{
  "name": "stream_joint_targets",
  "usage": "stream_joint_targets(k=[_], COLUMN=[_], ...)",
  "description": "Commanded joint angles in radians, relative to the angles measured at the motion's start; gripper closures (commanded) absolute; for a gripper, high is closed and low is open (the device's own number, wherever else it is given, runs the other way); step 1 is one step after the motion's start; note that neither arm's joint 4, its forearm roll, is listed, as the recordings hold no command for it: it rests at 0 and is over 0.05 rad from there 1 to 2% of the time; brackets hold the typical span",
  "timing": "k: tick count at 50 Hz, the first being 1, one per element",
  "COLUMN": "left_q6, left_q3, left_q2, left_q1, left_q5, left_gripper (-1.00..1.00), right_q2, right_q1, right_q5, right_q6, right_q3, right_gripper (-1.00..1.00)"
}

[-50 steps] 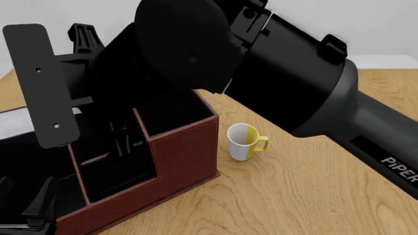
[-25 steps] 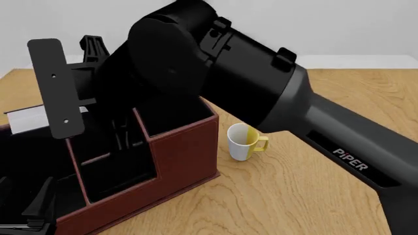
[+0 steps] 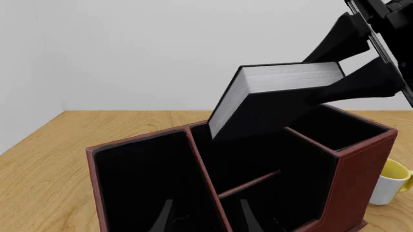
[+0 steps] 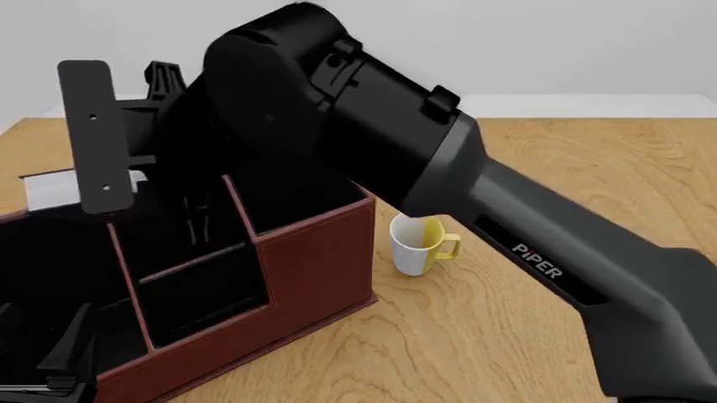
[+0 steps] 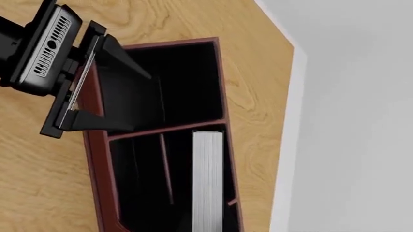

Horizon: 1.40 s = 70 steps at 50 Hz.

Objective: Pick up the book and place it in the front compartment of the caddy.

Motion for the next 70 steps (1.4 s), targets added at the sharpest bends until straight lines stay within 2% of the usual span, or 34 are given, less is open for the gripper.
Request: stream_joint_targets(k=[1, 8, 9, 11, 13, 14, 23, 24, 37, 41, 63, 65, 70], left_q6=[0.0, 0.0, 0.0, 0.0, 0.0, 0.0, 0.0, 0.0, 0.0, 0.0, 0.0, 0.0, 0.0], left_q3=[0.0, 0.0, 0.0, 0.0, 0.0, 0.0, 0.0, 0.0, 0.0, 0.0, 0.0, 0.0, 0.0], left_q2=[0.0, 0.0, 0.0, 0.0, 0.0, 0.0, 0.0, 0.0, 0.0, 0.0, 0.0, 0.0, 0.0], left_q1=[0.0, 0.0, 0.0, 0.0, 0.0, 0.0, 0.0, 0.0, 0.0, 0.0, 0.0, 0.0, 0.0], left_q5=[0.0, 0.0, 0.0, 0.0, 0.0, 0.0, 0.0, 0.0, 0.0, 0.0, 0.0, 0.0, 0.0], left_gripper=[-1.0, -1.0, -1.0, -1.0, -1.0, -1.0, -1.0, -1.0, -1.0, -1.0, -1.0, -1.0, -1.0], right_q2=[0.025, 0.057, 0.1, 0.133, 0.183, 0.194, 0.23, 0.232, 0.276, 0.278, 0.313, 0.31, 0.319], right_q1=[0.001, 0.003, 0.002, -0.003, 0.004, 0.004, -0.03, -0.03, -0.098, -0.098, -0.091, -0.087, -0.102], right_q5=[0.004, 0.033, 0.085, 0.124, 0.192, 0.202, 0.205, 0.205, 0.205, 0.205, 0.205, 0.205, 0.205], right_q6=[0.055, 0.088, 0.127, 0.129, 0.181, 0.186, 0.195, 0.225, 0.21, 0.229, 0.251, 0.271, 0.279], right_q3=[-0.052, -0.098, -0.189, -0.248, -0.368, -0.392, -0.41, -0.416, -0.387, -0.396, -0.413, -0.414, -0.411], right_gripper=[1.0, 1.0, 1.0, 1.0, 1.0, 1.0, 1.0, 1.0, 1.0, 1.0, 1.0, 1.0, 1.0])
